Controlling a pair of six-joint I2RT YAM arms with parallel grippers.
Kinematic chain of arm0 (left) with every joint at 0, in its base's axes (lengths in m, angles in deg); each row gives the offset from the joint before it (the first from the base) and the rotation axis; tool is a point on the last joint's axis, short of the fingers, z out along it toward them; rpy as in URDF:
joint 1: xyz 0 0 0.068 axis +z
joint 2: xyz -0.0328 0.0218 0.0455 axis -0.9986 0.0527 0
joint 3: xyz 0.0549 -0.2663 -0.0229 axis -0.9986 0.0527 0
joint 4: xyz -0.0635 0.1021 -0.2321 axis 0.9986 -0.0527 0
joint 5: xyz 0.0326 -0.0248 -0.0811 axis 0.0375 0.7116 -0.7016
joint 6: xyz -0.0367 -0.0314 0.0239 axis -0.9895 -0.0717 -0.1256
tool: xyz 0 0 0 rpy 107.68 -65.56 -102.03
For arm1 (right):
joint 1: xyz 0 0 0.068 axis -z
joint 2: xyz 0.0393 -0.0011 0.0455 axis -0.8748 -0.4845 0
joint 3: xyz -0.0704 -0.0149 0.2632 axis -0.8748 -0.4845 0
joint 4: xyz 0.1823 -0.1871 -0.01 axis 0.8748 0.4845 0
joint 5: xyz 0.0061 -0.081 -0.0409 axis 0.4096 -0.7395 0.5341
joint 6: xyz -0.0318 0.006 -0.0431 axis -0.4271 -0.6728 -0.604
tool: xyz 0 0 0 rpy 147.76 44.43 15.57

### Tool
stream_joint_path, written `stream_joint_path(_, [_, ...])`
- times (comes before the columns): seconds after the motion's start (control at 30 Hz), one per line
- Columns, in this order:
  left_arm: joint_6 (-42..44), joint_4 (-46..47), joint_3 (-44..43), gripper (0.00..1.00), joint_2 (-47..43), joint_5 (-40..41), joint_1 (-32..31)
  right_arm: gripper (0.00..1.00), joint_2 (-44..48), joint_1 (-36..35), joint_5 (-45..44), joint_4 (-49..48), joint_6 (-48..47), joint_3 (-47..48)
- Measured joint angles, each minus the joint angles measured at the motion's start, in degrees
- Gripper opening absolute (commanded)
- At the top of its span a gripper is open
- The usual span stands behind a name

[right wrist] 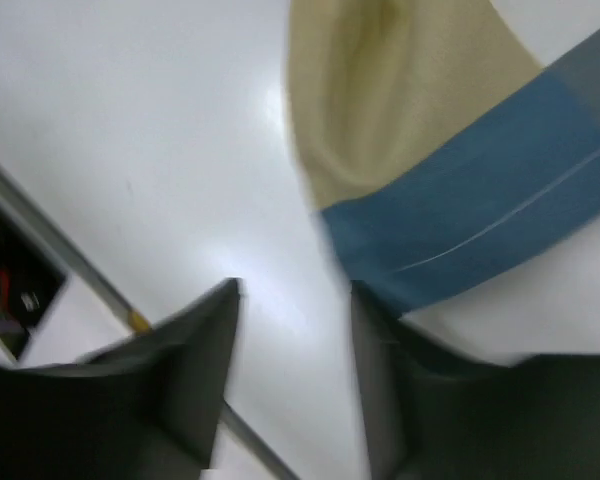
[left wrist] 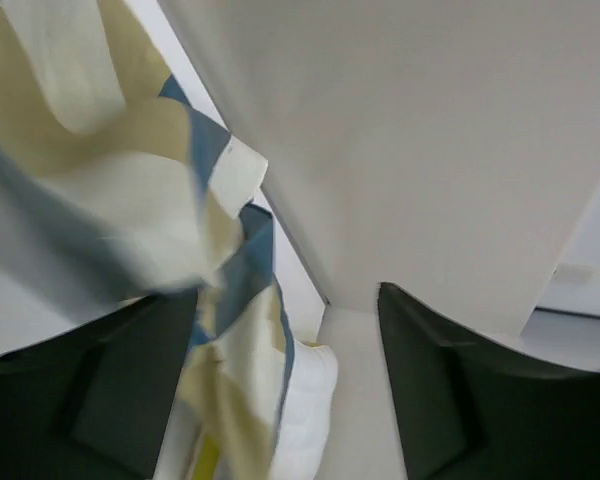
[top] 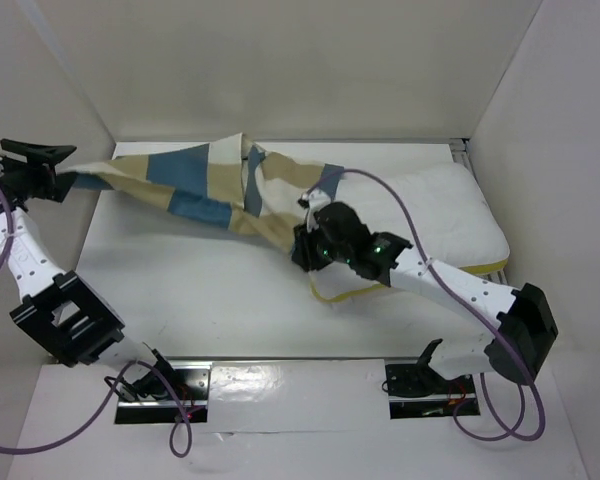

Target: Put the pillow into the pillowcase

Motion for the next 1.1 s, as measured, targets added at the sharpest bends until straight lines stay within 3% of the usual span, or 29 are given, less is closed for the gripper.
stream_joint_path(0.03, [1.31,-1.29,0.52,0.94,-0.52,0.42,0.13,0.78,0.00,-2.08,0.52,1.22,1.07,-1.97])
stream_joint_path(0.07, [2.40,-2.25,0.98,1.00,-0.74,0.72,0.15,0.85,-0.02,-3.52,0.81,2.36,2.08,-3.34])
stream_joint_path(0.1, [3.10,-3.02,1.31,1.00,-0.76,0.92,0.13,0.88,-0.02,-4.37,0.81,3.58,2.56,-4.02])
stream_joint_path(0.2, [5.49,-4.98,1.97,0.99,-0.48,1.57,0.07,0.90,0.00,-4.37,-0.90,5.62,3.06,-3.96])
stream_joint_path(0.27, [7.39,-5.95,1.86,0.92,0.00,3.39,-0.87,0.88,0.00,-3.41,-2.80,6.97,2.97,-3.17])
stream_joint_path(0.3, [8.92,-6.71,1.51,0.85,0.61,4.44,-1.64,0.83,0.00,-2.51,-3.50,7.61,2.78,-2.56])
stream_joint_path(0.33, [10.45,-7.74,0.68,0.61,1.64,5.60,-2.95,0.78,0.00,-1.01,-4.15,8.41,2.58,-1.57])
stream_joint_path(0.37, [11.80,-8.68,-0.20,0.45,2.89,6.82,-4.57,0.72,-0.02,0.46,-4.74,8.94,2.34,-0.61])
stream_joint_path(0.4, [14.08,-9.51,-1.05,0.39,4.33,8.20,-6.73,0.44,-0.15,2.38,-5.20,9.44,2.47,0.66])
stream_joint_path(0.43, [15.98,-10.19,-1.70,0.39,5.79,9.40,-9.29,0.34,-0.42,4.37,-6.05,10.27,2.40,2.36])
stream_joint_path(0.5, [20.39,-12.20,-3.15,0.51,9.18,11.96,-15.80,0.26,-2.45,8.44,-7.63,12.87,3.89,7.43])
stream_joint_path(0.53, [22.45,-13.60,-4.02,0.59,10.93,13.40,-19.26,0.33,-4.07,10.03,-8.17,14.08,4.76,10.43])
stream_joint_path(0.6, [26.43,-16.52,-6.56,0.82,15.08,17.59,-27.80,0.59,-8.24,12.46,-9.88,16.65,6.47,16.35])
stream_joint_path(0.67, [29.22,-18.08,-7.78,0.91,18.43,21.90,-36.59,0.83,-11.82,12.94,-11.30,17.97,7.04,19.12])
stream_joint_path(0.7, [30.10,-19.28,-7.78,0.98,19.28,24.22,-39.58,0.86,-12.94,12.61,-11.56,18.95,7.17,19.12])
stream_joint_path(0.77, [31.34,-20.63,-6.93,1.00,20.50,26.62,-47.43,0.90,-14.49,11.69,-11.87,21.73,6.58,18.56])
stream_joint_path(0.87, [32.54,-22.77,-5.62,1.00,20.50,30.49,-53.27,0.92,-15.50,10.60,-12.00,24.52,6.25,16.76])
stream_joint_path(1.1, [33.35,-24.00,-5.42,1.00,22.75,39.58,-57.53,0.96,-15.50,10.21,-12.48,28.20,6.01,13.16])
